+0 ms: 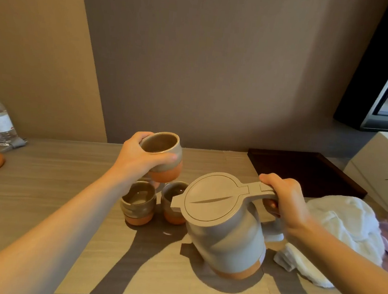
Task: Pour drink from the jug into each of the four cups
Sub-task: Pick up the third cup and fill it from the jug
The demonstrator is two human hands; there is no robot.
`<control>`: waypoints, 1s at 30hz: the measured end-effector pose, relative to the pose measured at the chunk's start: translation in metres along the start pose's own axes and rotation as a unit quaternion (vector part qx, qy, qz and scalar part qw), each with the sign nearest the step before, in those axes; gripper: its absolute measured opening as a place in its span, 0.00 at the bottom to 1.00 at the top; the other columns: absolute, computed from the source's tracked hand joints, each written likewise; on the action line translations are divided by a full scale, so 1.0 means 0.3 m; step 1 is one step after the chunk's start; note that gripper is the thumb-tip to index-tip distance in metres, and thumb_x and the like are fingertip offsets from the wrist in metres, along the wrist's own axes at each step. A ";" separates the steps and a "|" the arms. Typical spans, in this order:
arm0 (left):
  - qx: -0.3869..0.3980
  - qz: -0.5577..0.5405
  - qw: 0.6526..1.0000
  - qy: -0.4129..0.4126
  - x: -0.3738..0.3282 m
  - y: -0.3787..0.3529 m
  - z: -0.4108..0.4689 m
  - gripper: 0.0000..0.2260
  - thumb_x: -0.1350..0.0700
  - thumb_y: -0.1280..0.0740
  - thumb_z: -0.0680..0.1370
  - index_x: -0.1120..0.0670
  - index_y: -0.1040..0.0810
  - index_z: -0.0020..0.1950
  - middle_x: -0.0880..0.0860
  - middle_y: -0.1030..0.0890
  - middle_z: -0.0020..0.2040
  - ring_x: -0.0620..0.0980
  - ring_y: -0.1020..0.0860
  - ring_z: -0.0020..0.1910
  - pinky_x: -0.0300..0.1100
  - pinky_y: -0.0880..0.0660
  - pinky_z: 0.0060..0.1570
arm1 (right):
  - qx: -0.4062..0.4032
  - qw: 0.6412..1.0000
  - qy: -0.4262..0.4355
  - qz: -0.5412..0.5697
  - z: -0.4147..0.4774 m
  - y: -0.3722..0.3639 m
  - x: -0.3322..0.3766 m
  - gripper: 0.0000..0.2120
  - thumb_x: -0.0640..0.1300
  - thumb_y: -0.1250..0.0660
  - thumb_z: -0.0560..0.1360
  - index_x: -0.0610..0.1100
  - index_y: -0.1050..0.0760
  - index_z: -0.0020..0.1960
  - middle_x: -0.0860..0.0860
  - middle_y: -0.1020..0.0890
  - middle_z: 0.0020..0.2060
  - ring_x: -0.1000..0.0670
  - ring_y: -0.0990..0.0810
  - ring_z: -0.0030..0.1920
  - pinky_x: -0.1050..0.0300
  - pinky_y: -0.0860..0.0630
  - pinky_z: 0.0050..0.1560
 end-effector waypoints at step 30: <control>0.032 0.100 0.994 0.009 0.232 -0.010 -0.363 0.38 0.52 0.16 0.55 0.41 0.29 0.60 0.40 0.23 0.54 0.44 0.25 0.55 0.39 0.25 0.51 | 0.035 0.998 0.021 -0.054 -0.068 -0.062 0.067 0.23 0.41 0.40 0.77 0.39 0.29 0.24 0.53 0.33 0.16 0.57 0.38 0.18 0.63 0.40 0.24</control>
Point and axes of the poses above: each hand's wrist, its own z-axis towards the middle knuckle, its own y-axis out of the back of the hand, x = y × z, the point moved 7 cm from there along z, towards the middle knuckle
